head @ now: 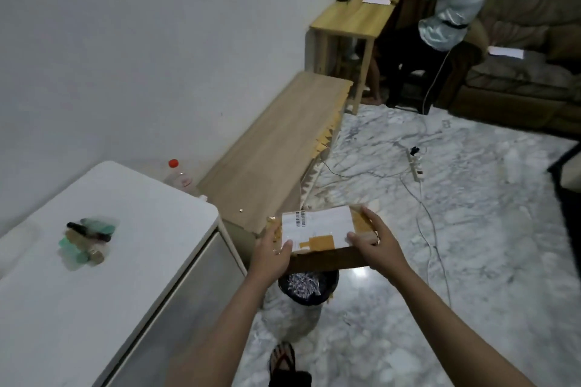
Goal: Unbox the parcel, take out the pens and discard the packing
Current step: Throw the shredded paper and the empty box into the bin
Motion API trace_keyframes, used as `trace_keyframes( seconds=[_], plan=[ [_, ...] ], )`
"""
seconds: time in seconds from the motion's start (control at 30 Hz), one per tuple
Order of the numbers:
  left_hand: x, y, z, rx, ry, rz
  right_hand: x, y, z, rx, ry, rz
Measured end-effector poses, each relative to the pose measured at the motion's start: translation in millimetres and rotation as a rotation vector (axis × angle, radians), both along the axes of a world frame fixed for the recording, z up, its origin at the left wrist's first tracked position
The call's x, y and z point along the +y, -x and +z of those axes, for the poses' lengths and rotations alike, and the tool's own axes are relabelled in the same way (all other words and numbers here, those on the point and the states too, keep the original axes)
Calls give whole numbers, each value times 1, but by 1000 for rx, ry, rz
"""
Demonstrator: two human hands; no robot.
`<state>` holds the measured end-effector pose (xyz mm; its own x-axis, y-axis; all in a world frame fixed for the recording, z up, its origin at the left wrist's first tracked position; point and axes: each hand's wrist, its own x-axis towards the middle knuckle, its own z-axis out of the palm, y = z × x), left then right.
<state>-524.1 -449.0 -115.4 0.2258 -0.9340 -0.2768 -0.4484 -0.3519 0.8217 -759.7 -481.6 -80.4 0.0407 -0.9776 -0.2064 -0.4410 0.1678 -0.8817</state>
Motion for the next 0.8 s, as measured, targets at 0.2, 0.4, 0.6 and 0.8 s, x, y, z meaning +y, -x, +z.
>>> trace_keyframes(
  seconds=[0.2,0.4,0.6,0.8],
  plan=[
    [-57,2,-55,-65,-259,-102,-32,-9,-51,92,-93,-95],
    [-109,4,-124,-101,-432,-260,-58,-29,-104,226,-162,-166],
    [-150,17,-219,1,-606,-253,-99,-34,-170,370,-254,-110],
    [-157,35,-232,42,-663,-125,-127,-34,-212,352,-453,106]
  ],
)
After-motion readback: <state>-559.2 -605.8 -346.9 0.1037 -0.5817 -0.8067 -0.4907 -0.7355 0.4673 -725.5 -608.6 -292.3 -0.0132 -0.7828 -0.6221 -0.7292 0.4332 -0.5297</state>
